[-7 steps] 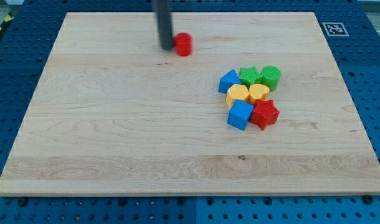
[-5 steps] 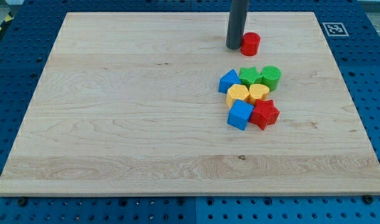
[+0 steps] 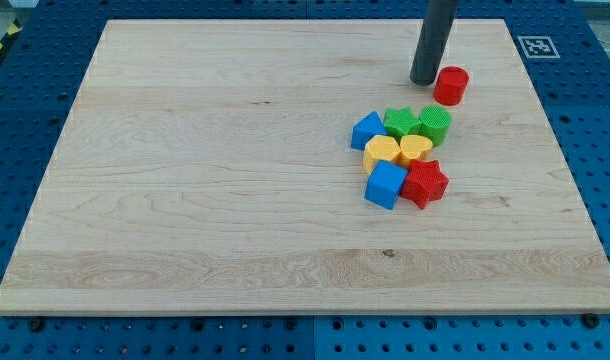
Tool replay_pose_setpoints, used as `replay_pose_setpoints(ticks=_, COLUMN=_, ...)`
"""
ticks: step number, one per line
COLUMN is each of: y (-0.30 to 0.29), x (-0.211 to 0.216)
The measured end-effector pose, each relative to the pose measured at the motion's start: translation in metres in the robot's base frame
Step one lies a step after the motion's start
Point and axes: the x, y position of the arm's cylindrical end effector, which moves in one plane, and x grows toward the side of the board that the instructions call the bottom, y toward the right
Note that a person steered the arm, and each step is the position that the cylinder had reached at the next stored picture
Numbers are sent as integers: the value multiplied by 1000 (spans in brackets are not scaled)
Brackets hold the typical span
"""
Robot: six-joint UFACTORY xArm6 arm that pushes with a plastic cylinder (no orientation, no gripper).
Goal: Push the red circle into the group of blocks
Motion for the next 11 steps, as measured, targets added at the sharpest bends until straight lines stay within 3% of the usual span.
replay_pose_setpoints(ticks=1, y=11, x=12)
replay_pose_setpoints(ticks=2, y=24, x=58)
replay_pose_setpoints(ticks=3, y=25, x=58)
replay_pose_setpoints(ticks=5, y=35, x=5)
replay_pose_setpoints(ticks=6, y=67, x=19)
replay_pose_setpoints(ticks=7, y=83, x=67)
replay_pose_setpoints(ticks=9, y=115, x=66)
replay_pose_setpoints(ticks=11, y=69, x=89)
